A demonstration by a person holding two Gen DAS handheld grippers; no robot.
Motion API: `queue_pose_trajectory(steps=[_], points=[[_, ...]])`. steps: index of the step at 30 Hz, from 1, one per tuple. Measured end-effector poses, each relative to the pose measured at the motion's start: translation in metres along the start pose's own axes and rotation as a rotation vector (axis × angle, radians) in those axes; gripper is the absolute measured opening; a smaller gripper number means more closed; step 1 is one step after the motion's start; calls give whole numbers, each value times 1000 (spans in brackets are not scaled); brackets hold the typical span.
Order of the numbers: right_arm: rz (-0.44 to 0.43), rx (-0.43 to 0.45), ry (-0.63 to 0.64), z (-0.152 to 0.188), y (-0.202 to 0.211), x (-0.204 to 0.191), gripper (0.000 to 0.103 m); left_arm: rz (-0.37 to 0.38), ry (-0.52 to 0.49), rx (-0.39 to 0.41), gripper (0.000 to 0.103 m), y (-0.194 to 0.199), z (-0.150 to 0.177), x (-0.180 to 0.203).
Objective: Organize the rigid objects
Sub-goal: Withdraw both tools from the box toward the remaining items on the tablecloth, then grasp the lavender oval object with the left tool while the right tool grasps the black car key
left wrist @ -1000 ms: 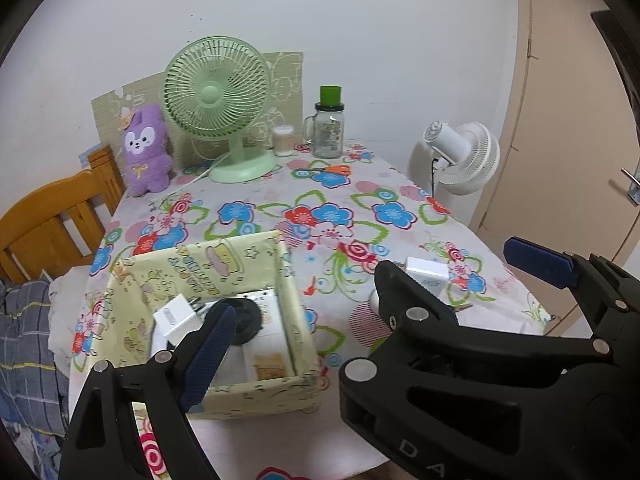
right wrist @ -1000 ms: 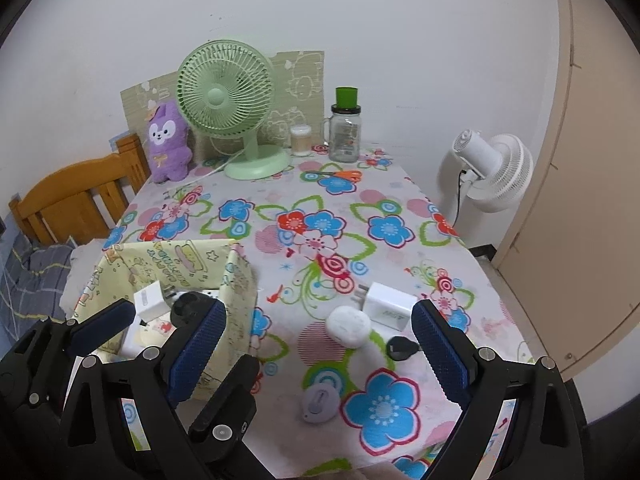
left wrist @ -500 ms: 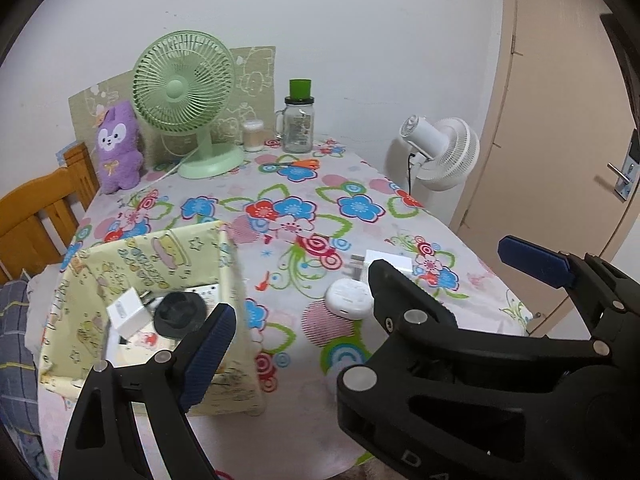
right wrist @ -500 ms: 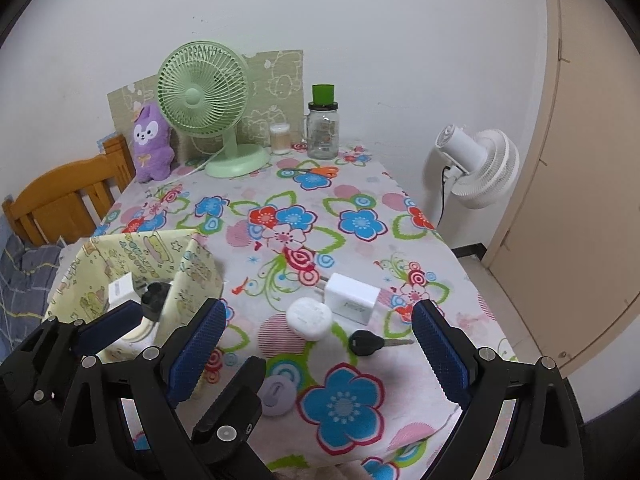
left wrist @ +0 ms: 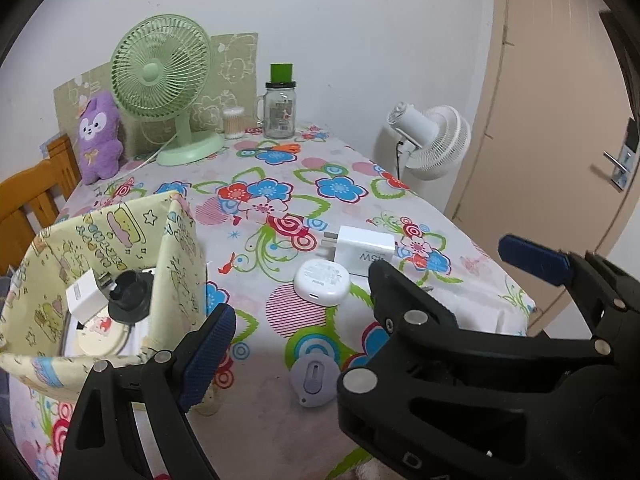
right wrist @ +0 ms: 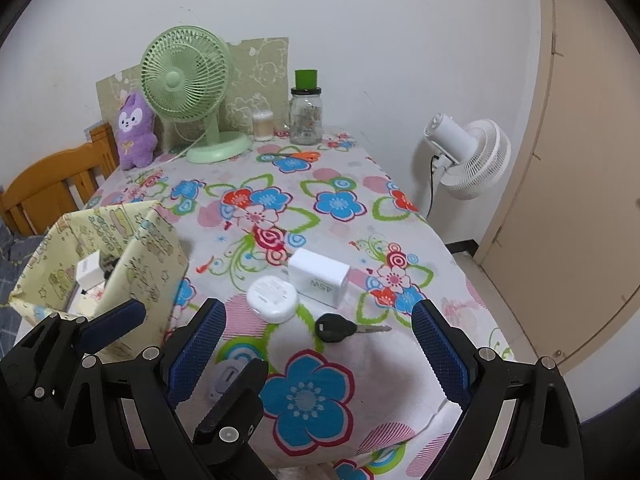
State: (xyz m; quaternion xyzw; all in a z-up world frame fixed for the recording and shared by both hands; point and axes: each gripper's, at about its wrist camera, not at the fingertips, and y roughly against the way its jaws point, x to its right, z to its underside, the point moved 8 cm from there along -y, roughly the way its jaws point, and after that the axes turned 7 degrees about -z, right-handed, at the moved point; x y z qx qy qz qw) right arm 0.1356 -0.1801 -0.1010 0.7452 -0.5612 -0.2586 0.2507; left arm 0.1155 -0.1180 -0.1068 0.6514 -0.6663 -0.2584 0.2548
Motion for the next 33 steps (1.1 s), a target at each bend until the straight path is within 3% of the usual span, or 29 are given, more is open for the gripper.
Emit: queue_pose_trajectory(steps=[12, 19, 31, 33], points=[[3, -53, -38, 25, -28, 25, 96, -2, -9, -62, 92, -31, 19, 17], [7, -85, -58, 41, -47, 37, 96, -88, -6, -65, 92, -48, 31, 17], [-6, -139, -64, 52, -74, 37, 96, -140, 25, -116, 91, -66, 41, 8], [0, -152, -59, 54, -78, 37, 96, -155, 26, -123, 84, -67, 45, 7]])
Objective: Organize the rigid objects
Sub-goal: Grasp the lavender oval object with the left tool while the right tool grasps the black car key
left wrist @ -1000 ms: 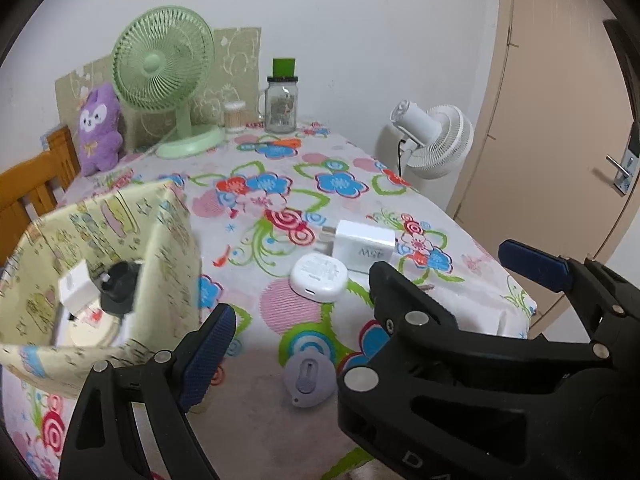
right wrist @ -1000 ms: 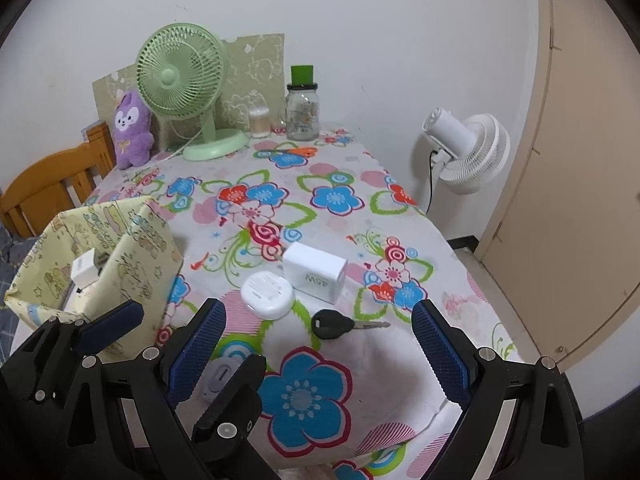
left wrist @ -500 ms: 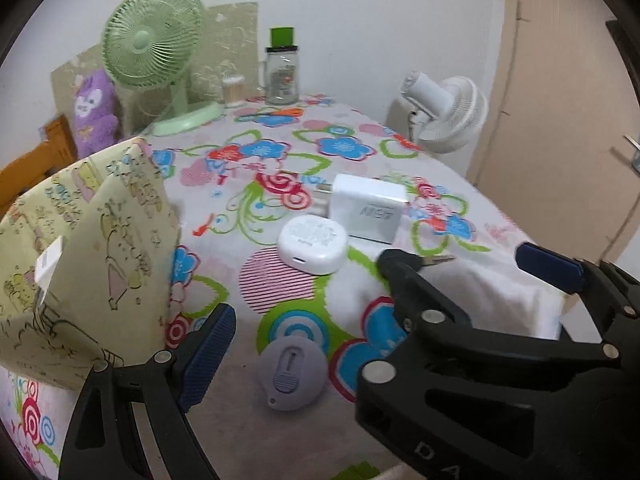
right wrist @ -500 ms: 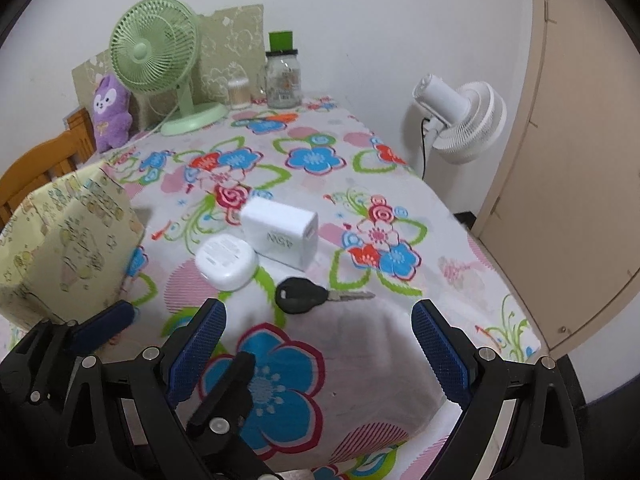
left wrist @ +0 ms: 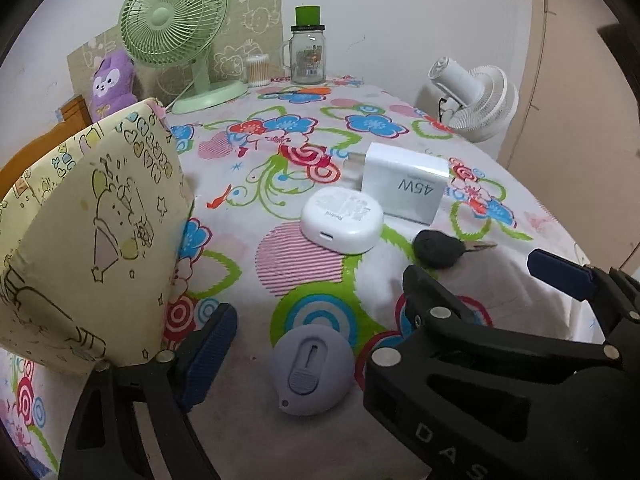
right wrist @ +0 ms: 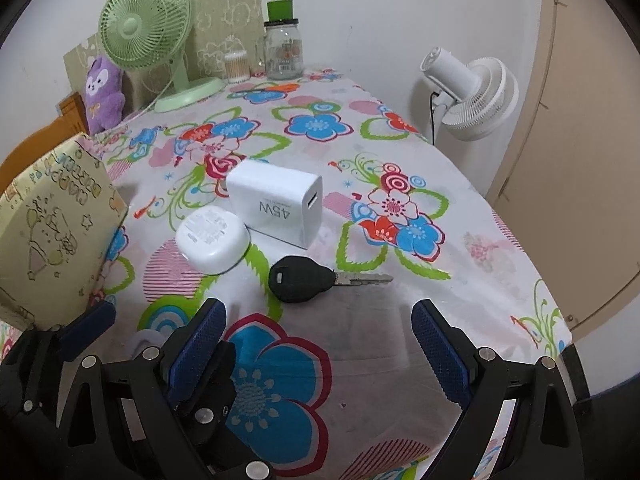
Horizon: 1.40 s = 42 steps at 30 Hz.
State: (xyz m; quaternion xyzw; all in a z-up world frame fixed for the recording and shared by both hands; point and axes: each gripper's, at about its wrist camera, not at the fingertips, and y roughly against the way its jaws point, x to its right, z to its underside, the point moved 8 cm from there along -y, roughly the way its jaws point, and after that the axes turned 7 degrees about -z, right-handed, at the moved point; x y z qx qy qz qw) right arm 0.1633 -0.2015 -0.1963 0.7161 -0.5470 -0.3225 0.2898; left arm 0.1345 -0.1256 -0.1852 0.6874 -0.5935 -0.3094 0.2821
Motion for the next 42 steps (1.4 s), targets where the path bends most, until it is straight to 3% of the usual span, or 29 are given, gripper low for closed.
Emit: queue_pose_trajectory(steps=[7, 12, 14, 30, 42], points=[[-17, 1, 60, 1, -1, -9, 96, 4, 31, 12, 71, 6, 6, -5], [-42, 1, 56, 4, 3, -14, 96, 6, 28, 25, 46, 14, 10, -5], [-38, 8, 57, 6, 5, -14, 96, 9, 22, 30, 40, 16, 11, -4], [-13, 40, 12, -6, -1, -3, 96, 2, 2, 33, 40, 1, -8, 1], [-22, 1, -61, -19, -24, 17, 96, 4, -24, 24, 40, -12, -23, 0]])
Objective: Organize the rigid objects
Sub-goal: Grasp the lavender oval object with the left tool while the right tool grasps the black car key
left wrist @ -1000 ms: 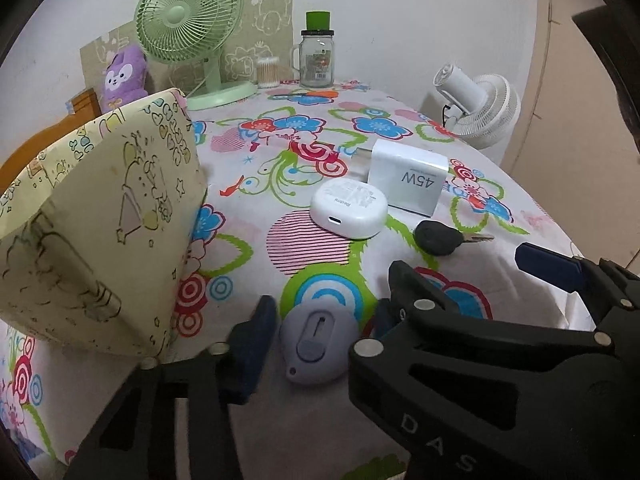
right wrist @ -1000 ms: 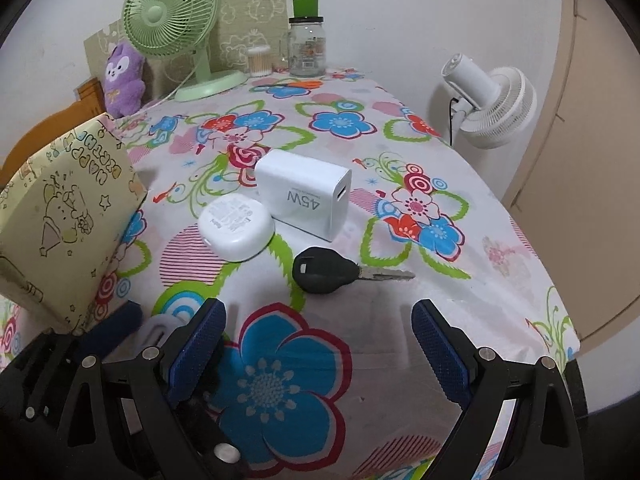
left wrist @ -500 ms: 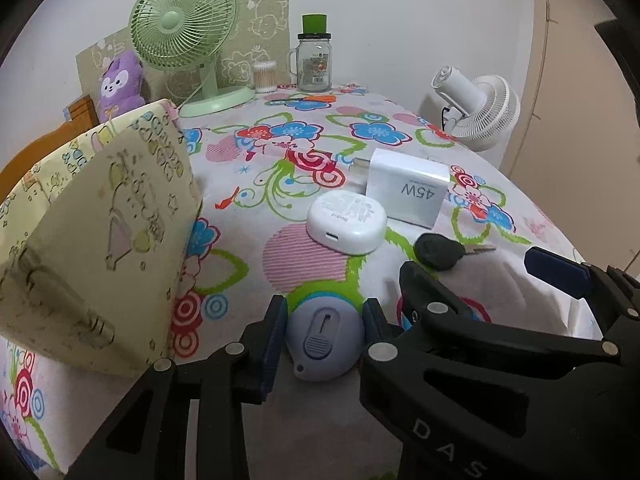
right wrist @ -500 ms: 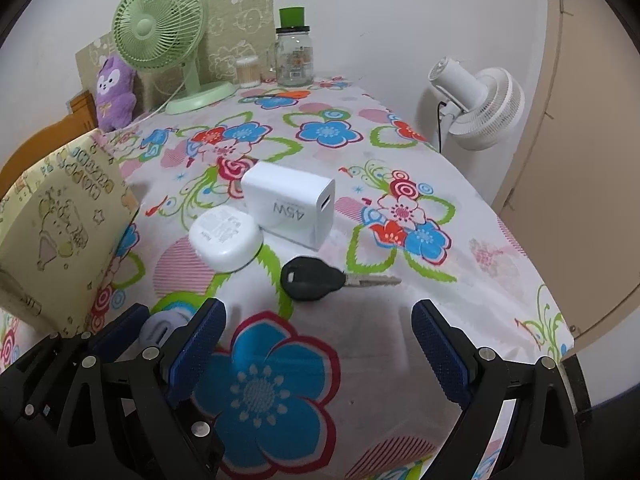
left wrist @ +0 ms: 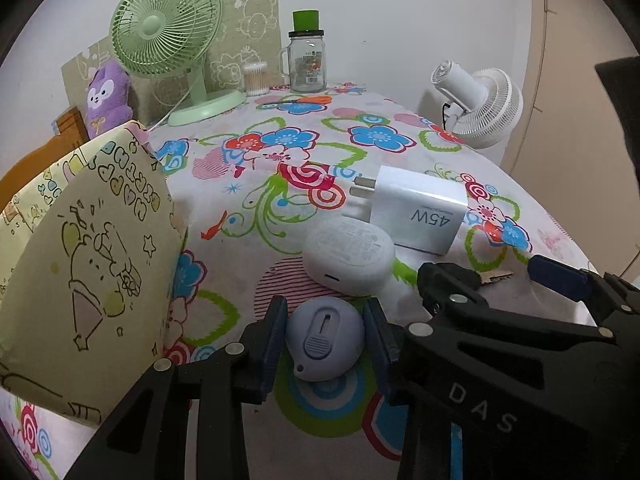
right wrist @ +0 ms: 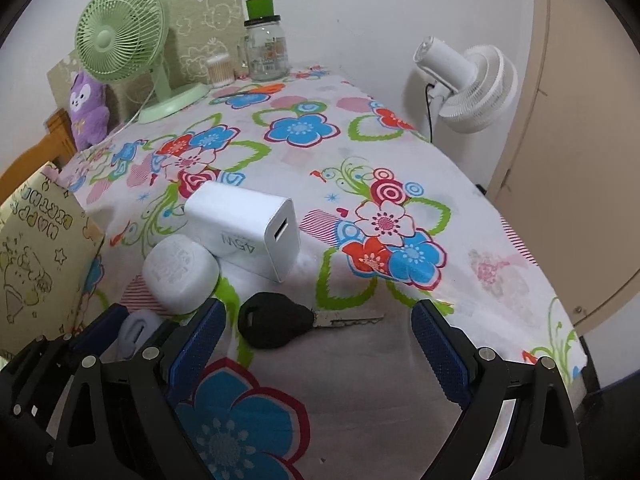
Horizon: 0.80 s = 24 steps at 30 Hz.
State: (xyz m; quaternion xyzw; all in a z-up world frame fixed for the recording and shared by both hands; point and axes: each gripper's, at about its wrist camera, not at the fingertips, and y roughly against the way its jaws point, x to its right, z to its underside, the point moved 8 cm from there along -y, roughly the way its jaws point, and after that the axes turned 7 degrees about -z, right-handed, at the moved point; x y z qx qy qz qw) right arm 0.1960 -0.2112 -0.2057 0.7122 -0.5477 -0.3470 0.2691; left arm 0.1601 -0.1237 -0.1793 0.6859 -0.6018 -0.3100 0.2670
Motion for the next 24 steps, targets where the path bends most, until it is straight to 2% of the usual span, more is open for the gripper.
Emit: queue_pose_trajectory(steps=[8, 9, 12, 14, 16, 19, 24], points=[[41, -20, 20, -3, -9, 3, 94, -4, -47, 6, 40, 2, 1, -1], [46, -23, 22, -3, -9, 2, 92, -5, -49, 6, 40, 2, 2, -1], [69, -12, 43, -3, -7, 0, 72, 3, -40, 0, 40, 2, 2, -1], [57, -10, 56, -3, -6, -3, 64, 10, -31, -7, 40, 1, 2, -2], [42, -7, 68, -2, -4, -6, 47, 10, -29, -9, 40, 1, 2, -2], [37, -6, 70, -1, -2, -9, 37, 13, -28, -10, 40, 2, 3, -3], [15, -16, 84, 2, 0, -12, 36, 27, -25, -18, 40, 5, 7, -4]])
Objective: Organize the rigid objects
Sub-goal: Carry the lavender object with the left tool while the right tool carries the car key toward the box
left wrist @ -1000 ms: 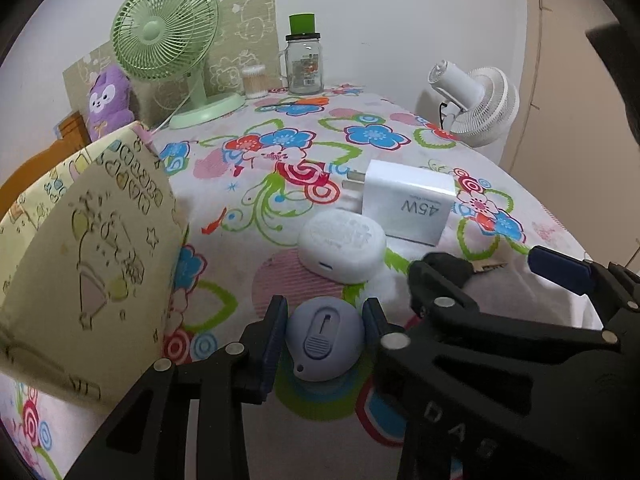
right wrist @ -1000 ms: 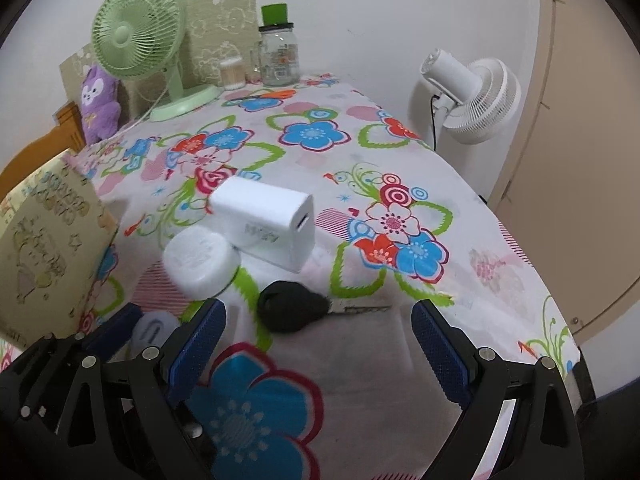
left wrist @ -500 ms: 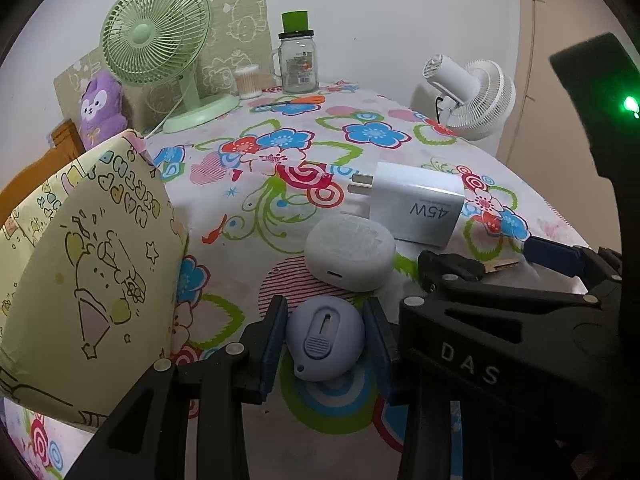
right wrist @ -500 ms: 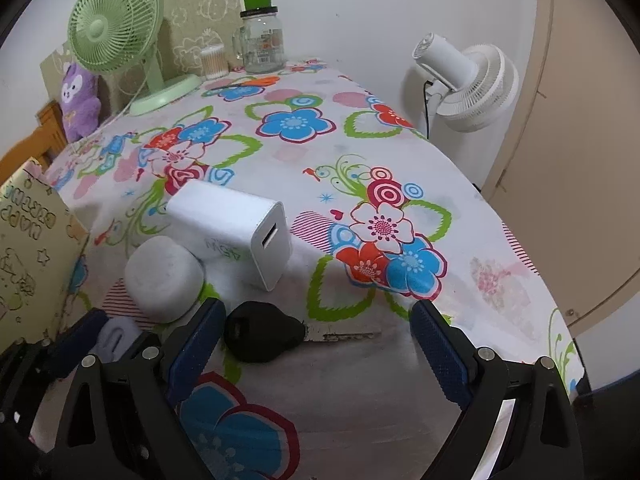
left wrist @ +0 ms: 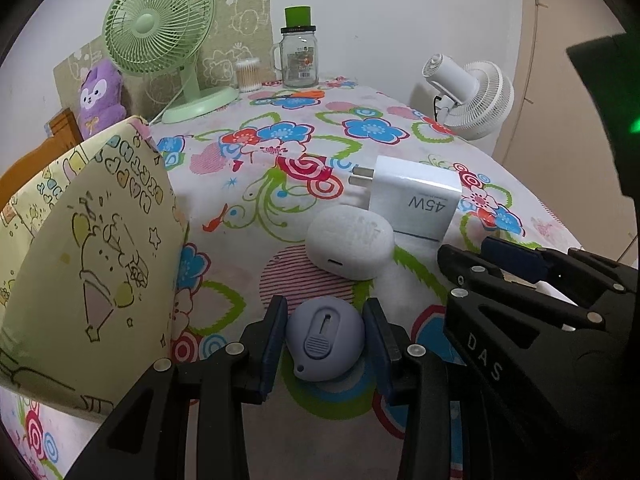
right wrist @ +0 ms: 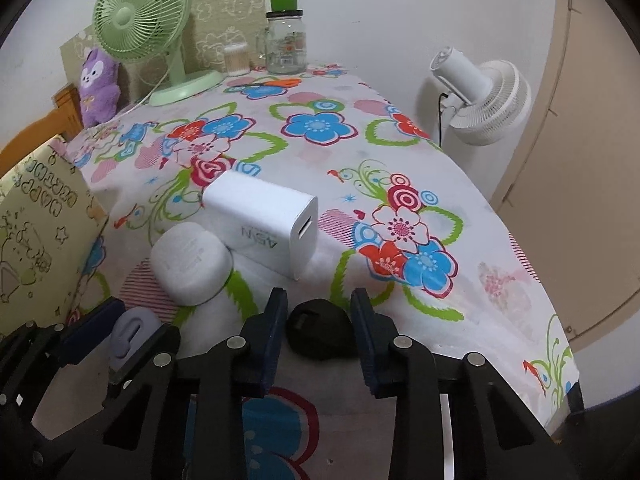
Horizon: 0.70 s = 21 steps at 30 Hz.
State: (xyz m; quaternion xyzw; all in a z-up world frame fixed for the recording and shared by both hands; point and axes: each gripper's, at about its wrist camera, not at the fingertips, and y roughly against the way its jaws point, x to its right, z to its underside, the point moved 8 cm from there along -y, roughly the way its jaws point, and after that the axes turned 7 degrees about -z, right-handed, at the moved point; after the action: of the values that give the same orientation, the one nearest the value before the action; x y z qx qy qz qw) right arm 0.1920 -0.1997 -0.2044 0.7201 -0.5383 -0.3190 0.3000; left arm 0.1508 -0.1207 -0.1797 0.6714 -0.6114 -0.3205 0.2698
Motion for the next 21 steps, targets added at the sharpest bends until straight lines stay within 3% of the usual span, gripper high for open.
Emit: queue_pose_trajectory(steps=[8, 12, 21], points=[[-43, -24, 32, 6, 3, -9, 45, 3, -15, 5, 40, 5, 5, 1], [-12, -23, 35, 8, 4, -8, 35, -1, -17, 7, 40, 5, 5, 2], [-29, -17, -13, 5, 12, -10, 35, 19, -5, 6, 40, 10, -1, 0]])
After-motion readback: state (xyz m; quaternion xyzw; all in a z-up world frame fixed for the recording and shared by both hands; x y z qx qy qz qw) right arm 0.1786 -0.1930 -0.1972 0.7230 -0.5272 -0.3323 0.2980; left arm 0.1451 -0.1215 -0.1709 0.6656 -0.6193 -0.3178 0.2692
